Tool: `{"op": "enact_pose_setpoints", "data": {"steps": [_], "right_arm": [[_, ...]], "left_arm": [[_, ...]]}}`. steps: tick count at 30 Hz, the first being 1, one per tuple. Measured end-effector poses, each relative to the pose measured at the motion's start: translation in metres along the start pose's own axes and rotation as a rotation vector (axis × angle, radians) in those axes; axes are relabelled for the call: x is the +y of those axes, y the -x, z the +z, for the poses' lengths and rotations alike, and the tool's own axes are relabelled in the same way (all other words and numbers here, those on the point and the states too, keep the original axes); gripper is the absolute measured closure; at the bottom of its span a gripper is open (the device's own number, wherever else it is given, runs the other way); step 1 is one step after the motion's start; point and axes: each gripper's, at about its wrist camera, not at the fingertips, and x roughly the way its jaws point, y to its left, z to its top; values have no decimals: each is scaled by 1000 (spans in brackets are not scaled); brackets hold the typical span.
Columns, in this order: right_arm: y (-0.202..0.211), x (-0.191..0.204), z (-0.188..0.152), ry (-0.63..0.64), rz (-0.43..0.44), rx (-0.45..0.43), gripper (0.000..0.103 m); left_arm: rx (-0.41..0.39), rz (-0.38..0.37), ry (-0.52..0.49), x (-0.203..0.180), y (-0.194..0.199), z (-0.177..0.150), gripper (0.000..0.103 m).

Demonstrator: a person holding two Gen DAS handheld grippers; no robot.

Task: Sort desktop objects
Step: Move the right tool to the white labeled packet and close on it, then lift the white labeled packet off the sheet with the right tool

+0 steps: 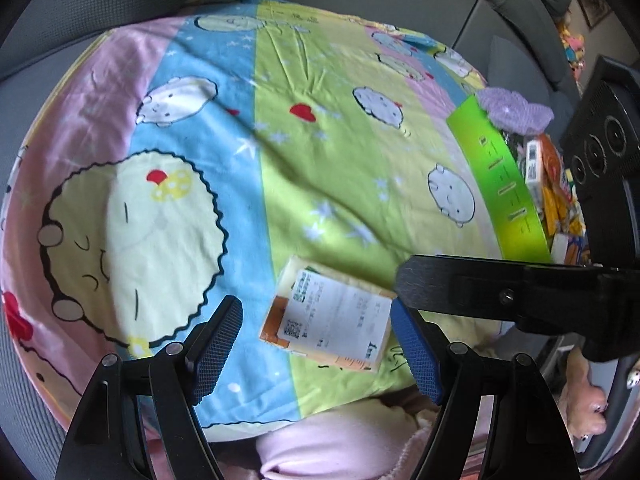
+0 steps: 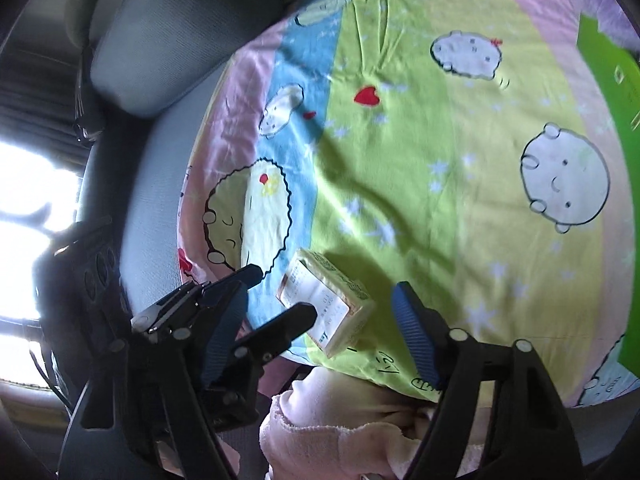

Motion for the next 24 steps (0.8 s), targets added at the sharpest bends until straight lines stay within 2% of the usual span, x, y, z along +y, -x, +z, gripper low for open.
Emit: {"op": "enact_pose_setpoints", "data": {"steps": [5, 10, 14, 24], "right_arm": [[-17, -6, -3, -34, 8, 57, 44], [-32, -10, -7, -55, 16, 101, 46], [-41, -10, -9, -59, -17, 106, 46], [-42, -6, -9, -25, -70, 81, 56]], "left_arm": [[38, -16, -15, 0, -13, -6, 29], [50, -25, -31, -1, -18, -7, 32], [57, -29, -31, 1, -21, -8, 32], [44, 5, -48, -8, -23, -8, 32]]}}
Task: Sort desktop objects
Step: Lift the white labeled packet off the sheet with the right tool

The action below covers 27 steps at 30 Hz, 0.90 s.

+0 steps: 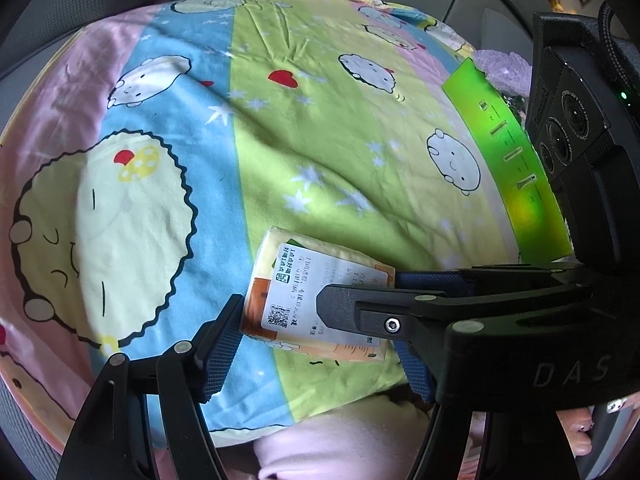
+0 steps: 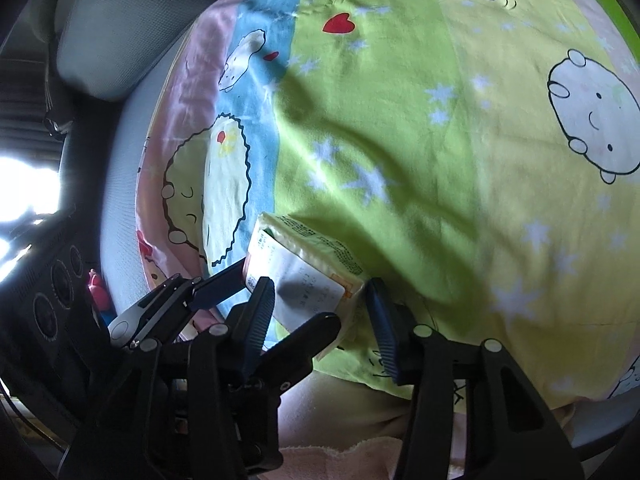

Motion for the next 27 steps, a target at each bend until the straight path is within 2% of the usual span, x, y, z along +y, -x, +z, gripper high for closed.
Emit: {"op": "enact_pose_setpoints", "data": {"steps": [14, 27], "right_arm": [[38, 9, 2, 51, -40, -122, 55], [75, -3, -5, 54, -62, -219, 55]], "left_arm": [[-65, -13, -34, -23, 24, 14, 31], [-96, -31, -71, -54, 34, 25, 31]]}}
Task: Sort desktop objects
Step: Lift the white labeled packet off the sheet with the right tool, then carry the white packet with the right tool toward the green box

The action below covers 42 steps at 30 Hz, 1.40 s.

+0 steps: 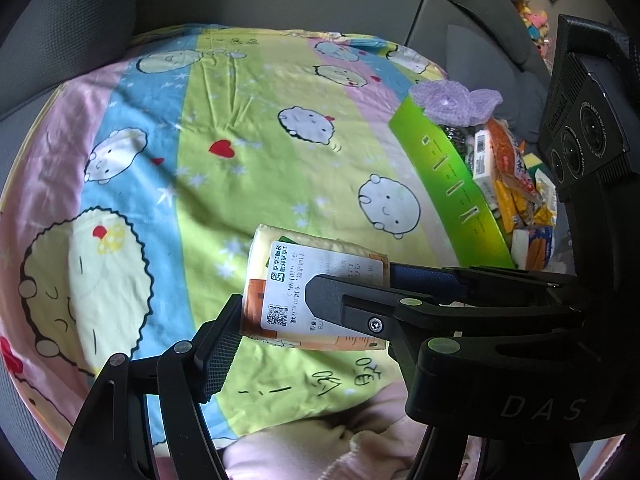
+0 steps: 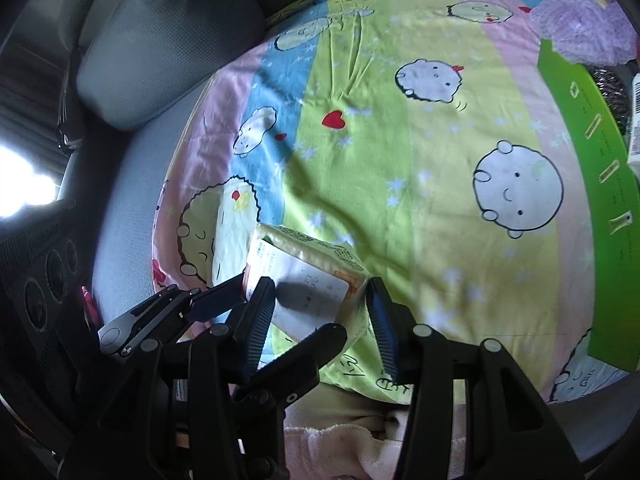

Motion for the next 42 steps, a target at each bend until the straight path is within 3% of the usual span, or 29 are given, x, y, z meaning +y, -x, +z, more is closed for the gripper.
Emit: {"op": "enact_pose_setpoints", "data": {"steps": [19, 42], "right_arm": [[60, -25, -4, -29, -27, -149, 54], [103, -64, -9, -98, -57, -230, 54]], "left_arm": [[-56, -41, -106, -56, 13, 21, 31], [-52, -88, -200, -109, 4, 35, 31]]}}
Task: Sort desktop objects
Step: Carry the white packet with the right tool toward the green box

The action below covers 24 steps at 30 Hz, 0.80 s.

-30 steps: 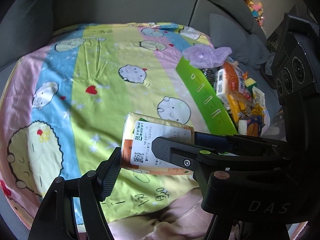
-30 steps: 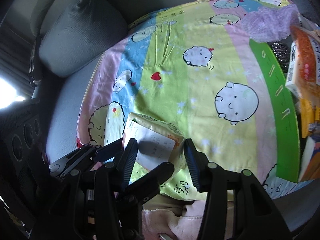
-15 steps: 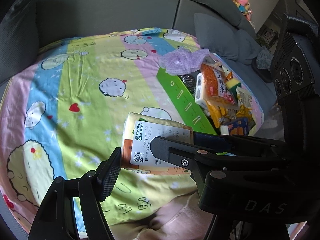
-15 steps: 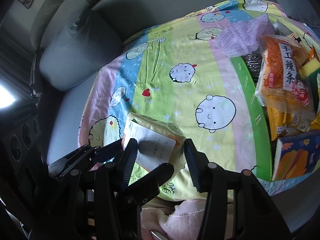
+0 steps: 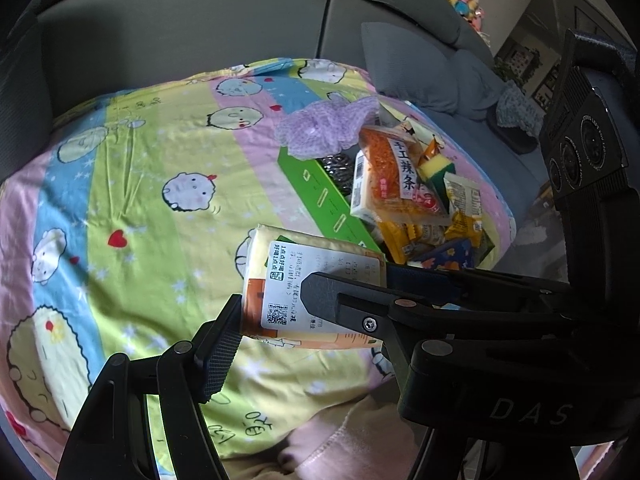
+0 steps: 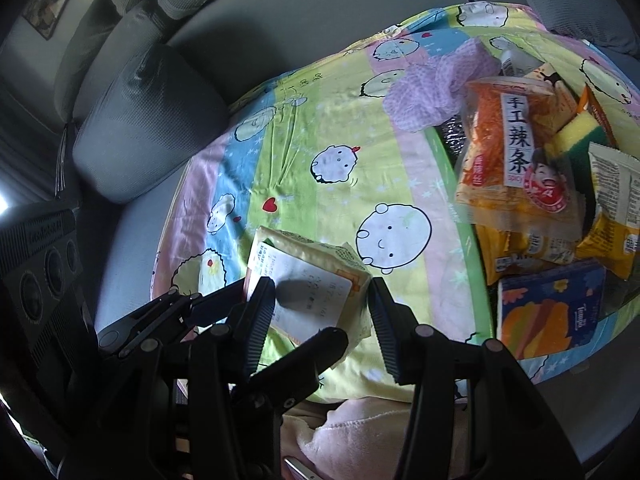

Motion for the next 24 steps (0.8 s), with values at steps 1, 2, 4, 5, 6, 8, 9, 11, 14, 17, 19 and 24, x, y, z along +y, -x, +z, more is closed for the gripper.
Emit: {"op": "enact_pose_setpoints", "data": {"steps": [1, 2, 4, 5, 6, 8, 9, 11, 14, 17, 19, 24], "right_arm": [[1, -1, 0, -1, -4, -3, 54], [3, -3, 1, -3, -8, -8, 54], [7, -6, 1, -6, -14, -18, 54], [9, -8, 2, -8, -14, -22, 54], [10, -9, 2, -12, -15, -26, 54], [12, -13, 3, -17, -15, -30, 54], [13, -14, 3, -21, -15, -32, 54], [15, -17, 3, -26, -15, -36, 54], [18, -21, 3, -32, -19, -43, 54], [21, -26, 4, -41, -22, -49, 54], [24, -30, 5, -46, -25, -57, 54], [30, -40, 6, -67, -30, -72, 53]], "left_arm": [[0, -4, -2, -2, -1, 1, 31], [0, -8, -6, -4, -1, 2, 31], [1, -11, -13, -8, -3, 4, 31], [0, -11, -17, -10, -3, 4, 31], [0, -11, -21, -11, -3, 5, 31], [0, -13, -27, -15, -4, 6, 31], [-1, -14, -29, -17, -5, 7, 31], [2, -16, -32, -19, -6, 8, 31], [4, -19, -39, -24, -9, 10, 31], [8, -24, -49, -29, -11, 13, 31], [9, -26, -56, -32, -13, 15, 31], [14, -35, -74, -43, -19, 20, 31]]}}
